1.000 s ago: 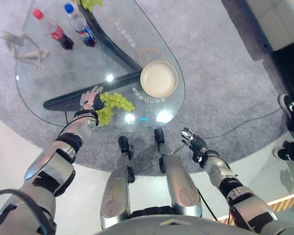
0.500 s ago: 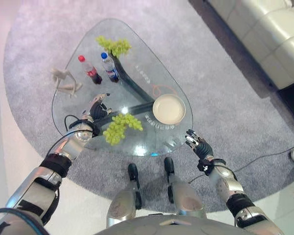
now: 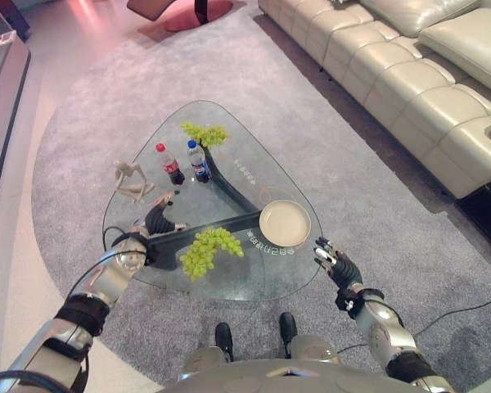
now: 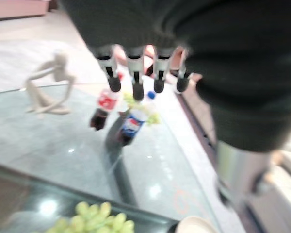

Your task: Pick up fruits into the plate

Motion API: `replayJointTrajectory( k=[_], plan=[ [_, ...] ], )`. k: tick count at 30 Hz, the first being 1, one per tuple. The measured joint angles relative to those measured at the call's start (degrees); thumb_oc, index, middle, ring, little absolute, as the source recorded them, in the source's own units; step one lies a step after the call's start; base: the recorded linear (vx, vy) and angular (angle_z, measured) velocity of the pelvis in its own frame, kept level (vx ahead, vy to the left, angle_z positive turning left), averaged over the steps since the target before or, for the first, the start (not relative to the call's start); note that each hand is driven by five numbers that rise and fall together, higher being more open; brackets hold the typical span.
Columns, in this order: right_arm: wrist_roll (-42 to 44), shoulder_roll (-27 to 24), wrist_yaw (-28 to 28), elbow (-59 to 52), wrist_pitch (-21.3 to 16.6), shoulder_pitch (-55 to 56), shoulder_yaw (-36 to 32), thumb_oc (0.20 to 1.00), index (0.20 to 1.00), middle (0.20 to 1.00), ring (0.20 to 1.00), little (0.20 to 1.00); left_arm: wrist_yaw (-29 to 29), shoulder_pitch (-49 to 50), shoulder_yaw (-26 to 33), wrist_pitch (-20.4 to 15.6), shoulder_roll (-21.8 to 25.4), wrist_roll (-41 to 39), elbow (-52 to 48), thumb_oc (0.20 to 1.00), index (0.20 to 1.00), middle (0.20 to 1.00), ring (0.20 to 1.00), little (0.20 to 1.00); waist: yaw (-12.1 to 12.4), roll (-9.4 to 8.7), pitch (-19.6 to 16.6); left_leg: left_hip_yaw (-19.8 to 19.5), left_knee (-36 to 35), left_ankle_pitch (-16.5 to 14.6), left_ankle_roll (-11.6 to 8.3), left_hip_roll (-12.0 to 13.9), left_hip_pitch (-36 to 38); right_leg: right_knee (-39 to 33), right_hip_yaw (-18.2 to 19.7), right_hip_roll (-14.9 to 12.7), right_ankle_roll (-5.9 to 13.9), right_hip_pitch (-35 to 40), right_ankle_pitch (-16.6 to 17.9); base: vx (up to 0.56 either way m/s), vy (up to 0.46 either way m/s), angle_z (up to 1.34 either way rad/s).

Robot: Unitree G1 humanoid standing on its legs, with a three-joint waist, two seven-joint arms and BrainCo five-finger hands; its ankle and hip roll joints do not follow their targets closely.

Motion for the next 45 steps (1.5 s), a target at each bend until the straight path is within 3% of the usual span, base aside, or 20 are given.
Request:
replayJointTrajectory(
  k=[6, 13, 18, 27, 35, 45],
  plan=[
    [0.3, -1.0, -0.3, 1.3, 0.4, -2.1, 1.9, 1.0, 1.0, 1.0, 1.0, 1.0, 2.8, -4.3, -2.2, 1.8, 0.4, 0.8, 7.6, 1.0, 1.0, 1.0, 1.0, 1.0, -0.3, -0.26, 0.6, 2.2, 0.3, 1.8, 0.39, -0.2, -6.2, 0.6, 2.2, 0.3, -0.34, -7.5, 2.1, -0.26, -0.018, -0.18],
    [2.1, -2.7, -1.2, 4.5, -0.1, -11.8, 5.7, 1.0, 1.0, 1.0, 1.0, 1.0, 6.4, -21.0, -7.5, 4.0, 1.0, -0.5, 19.6, 1.0, 1.0, 1.0, 1.0, 1.0, -1.5, -1.08, 12.3, 4.1, 0.3, 3.6, -0.49, -0.1, -12.6, 1.1, 4.0, 0.5, -0.15, -15.0, 4.4, -0.15, 0.003, -0.16],
    [2.6, -2.8, -1.3, 5.1, -1.2, -14.9, 6.6, 1.0, 1.0, 1.0, 1.0, 1.0, 7.1, -28.4, -9.3, 6.2, 0.9, -1.5, 25.0, 1.0, 1.0, 1.0, 1.0, 1.0, -2.5, -1.11, 18.2, 4.6, 0.3, 4.2, -0.18, 0.1, -15.7, 1.4, 4.5, 1.3, -0.92, -18.5, 5.6, -0.09, -0.017, -0.1],
    [4.7, -3.0, -1.7, 5.0, -2.5, -20.1, 10.2, 1.0, 1.0, 1.0, 1.0, 1.0, 11.1, -38.8, -14.7, 10.5, -3.5, -1.5, 37.2, 1.0, 1.0, 1.0, 1.0, 1.0, -4.3, -1.3, 18.8, 5.7, 0.3, 4.2, -0.23, 0.5, -22.1, 3.4, 5.0, 1.8, -1.11, -26.3, 5.7, -0.06, -0.018, -0.08],
    [7.2, -3.0, -2.0, 5.1, -3.6, -20.7, 10.3, 1.0, 1.0, 1.0, 1.0, 1.0, 13.4, -41.4, -15.0, 14.3, -7.1, -1.5, 44.6, 1.0, 1.0, 1.0, 1.0, 1.0, -5.3, -1.62, 18.7, 5.7, 1.9, 4.3, -0.06, 0.5, -27.3, 5.4, 5.5, 1.9, -1.07, -31.8, 5.7, -0.06, -0.033, -0.01],
    [10.1, -3.0, -2.3, 5.1, -4.4, -21.9, 11.8, 1.0, 1.0, 1.0, 1.0, 1.0, 16.8, -43.9, -16.9, 20.1, -7.6, 2.2, 45.4, 1.0, 1.0, 1.0, 1.0, 1.0, -5.8, -2.66, 18.5, 5.4, 3.2, 4.5, -0.24, 0.3, -32.2, 6.8, 5.9, 1.8, -0.68, -36.6, 5.4, -0.04, -0.028, 0.01]
  ],
)
